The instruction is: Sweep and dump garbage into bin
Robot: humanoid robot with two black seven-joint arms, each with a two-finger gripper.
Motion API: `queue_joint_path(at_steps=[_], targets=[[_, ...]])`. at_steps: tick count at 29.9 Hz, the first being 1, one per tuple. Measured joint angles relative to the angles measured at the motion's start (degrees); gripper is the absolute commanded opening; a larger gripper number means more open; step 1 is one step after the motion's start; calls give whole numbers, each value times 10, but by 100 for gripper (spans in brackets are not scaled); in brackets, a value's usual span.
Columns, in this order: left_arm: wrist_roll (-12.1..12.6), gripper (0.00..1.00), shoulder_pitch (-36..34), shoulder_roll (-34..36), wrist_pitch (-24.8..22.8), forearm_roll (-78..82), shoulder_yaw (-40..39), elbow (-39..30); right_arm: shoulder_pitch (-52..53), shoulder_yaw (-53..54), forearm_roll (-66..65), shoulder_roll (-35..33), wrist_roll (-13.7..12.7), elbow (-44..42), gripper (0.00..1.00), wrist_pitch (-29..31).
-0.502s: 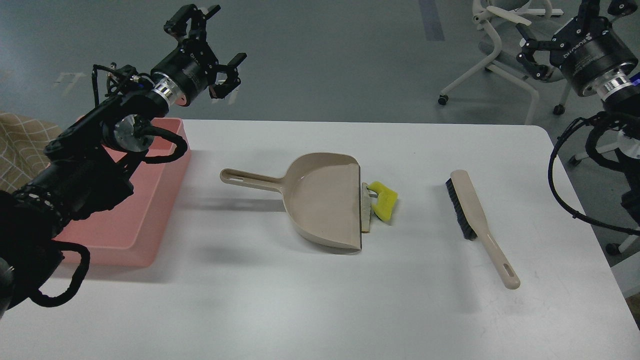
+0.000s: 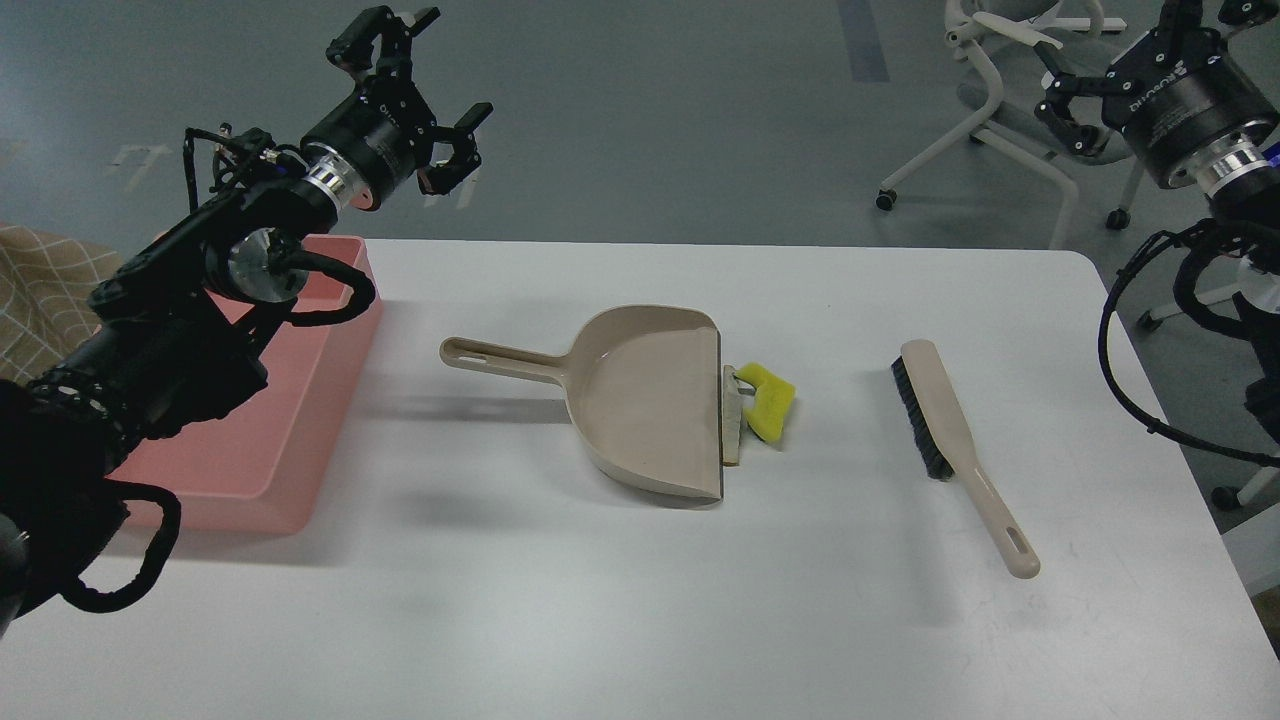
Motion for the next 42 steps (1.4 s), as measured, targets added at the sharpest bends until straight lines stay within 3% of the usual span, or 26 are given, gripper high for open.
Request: queue_joint_path(at_steps=[9,17,42], targets=[[1,98,-9,3,0,2,0,9,0,1,0,1,0,-1,100,0],[8,98,-10,11,0,-3,-51,9,1,1,0,1,0,-1,100,0],[6,98,20,18,0,6,-44,-32,-6,12,0,-3,8,2,100,0]])
